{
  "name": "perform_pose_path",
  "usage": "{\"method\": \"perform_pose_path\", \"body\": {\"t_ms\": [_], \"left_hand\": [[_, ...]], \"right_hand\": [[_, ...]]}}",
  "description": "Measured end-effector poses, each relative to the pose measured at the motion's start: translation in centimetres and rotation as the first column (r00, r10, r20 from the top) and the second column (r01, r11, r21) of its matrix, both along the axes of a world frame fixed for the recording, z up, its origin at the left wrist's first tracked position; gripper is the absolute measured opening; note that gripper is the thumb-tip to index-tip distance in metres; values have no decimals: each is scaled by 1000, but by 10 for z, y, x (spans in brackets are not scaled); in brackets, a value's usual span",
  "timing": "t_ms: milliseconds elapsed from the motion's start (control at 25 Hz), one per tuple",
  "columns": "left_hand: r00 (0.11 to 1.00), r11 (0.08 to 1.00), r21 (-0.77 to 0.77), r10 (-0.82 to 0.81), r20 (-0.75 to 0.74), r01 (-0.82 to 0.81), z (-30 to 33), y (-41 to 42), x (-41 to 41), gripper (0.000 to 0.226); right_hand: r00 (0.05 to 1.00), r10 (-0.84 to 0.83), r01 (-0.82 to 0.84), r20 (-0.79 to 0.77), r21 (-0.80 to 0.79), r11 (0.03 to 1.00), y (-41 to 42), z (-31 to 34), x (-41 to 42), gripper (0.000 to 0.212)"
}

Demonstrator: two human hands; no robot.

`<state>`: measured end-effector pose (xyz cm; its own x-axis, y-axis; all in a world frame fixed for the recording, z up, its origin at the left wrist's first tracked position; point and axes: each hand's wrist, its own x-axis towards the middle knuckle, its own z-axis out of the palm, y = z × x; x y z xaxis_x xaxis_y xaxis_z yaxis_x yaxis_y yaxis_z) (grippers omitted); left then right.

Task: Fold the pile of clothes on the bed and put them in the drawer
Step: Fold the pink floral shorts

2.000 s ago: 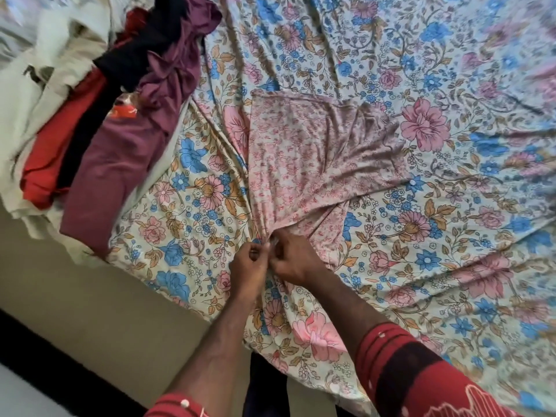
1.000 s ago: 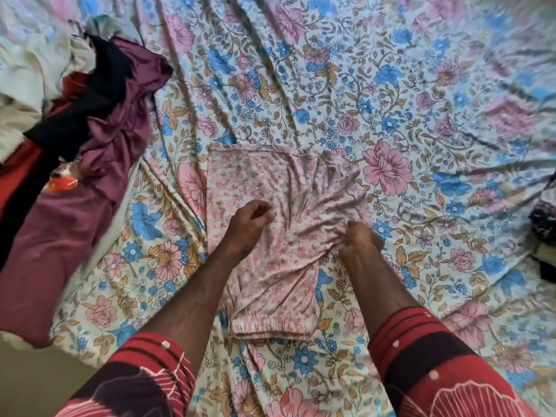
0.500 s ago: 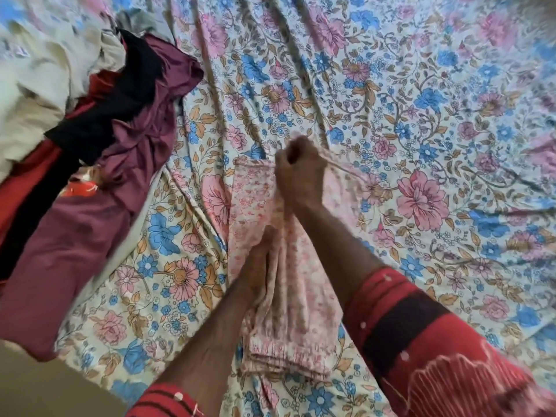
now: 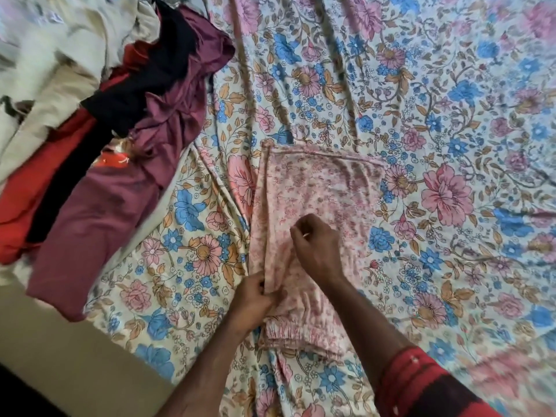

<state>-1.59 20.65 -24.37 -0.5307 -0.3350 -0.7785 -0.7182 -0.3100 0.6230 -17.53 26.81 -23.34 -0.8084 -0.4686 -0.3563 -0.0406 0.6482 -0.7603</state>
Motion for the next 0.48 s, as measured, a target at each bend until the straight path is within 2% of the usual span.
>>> {"method": "perform_pose_path", "body": {"t_ms": [80, 160, 200, 280, 360, 480], "left_hand": [[992, 988, -125, 96, 77, -86, 4, 0, 11, 12], [977, 975, -156, 179, 118, -159, 7, -4, 24, 8], [979, 984, -116, 153, 135, -138, 12, -1, 29, 12], [984, 998, -58, -5, 180, 15, 18, 12, 36, 24], [973, 984, -122, -102, 209, 129, 21, 23, 41, 28], [979, 976, -204, -27, 201, 69, 17, 18, 49, 43]], "right_hand": [[995, 104, -104, 0, -12, 994, 29, -1, 18, 9], [956, 260, -259, -132, 25, 965, 60, -6, 34, 6], [920, 333, -322, -206, 86, 943, 77, -8, 42, 8], [842, 455, -412, -291, 200, 889, 114, -13, 58, 16], [776, 559, -500, -292, 254, 828, 148, -12, 73, 18], [704, 661, -598, -260, 284, 749, 185, -9, 77, 27]]}}
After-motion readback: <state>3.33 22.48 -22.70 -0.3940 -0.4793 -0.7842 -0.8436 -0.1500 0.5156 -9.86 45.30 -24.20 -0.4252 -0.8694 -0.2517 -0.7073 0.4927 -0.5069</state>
